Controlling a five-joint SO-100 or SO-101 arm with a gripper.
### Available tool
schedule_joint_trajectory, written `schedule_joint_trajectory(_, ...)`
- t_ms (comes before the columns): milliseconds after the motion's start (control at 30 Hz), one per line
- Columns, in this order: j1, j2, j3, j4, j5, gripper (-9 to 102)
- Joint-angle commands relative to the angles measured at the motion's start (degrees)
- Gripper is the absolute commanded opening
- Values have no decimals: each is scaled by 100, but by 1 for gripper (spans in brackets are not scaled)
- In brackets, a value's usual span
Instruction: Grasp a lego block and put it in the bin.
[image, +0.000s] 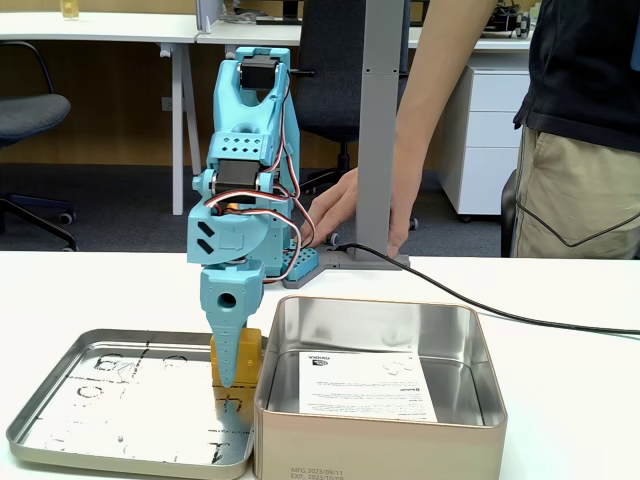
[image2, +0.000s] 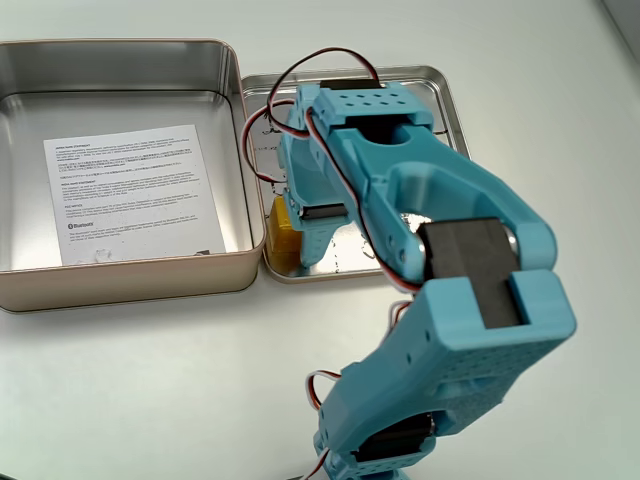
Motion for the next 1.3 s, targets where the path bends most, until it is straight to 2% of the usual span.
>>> schedule_joint_trajectory(0,-9,44,123,158,44,12)
schedule_joint_trajectory(167,-26,123,158,378,9,0)
schedule_joint_trajectory(567,193,1477,141,853,404,0)
schedule_joint_trajectory(867,527,2848,-1143,1819,844,0)
schedule_joint_trajectory(1067,-378,2452,-2602,2171,914,0)
schedule_joint_trajectory(1267,-1740,1433,-3472,2004,976,0)
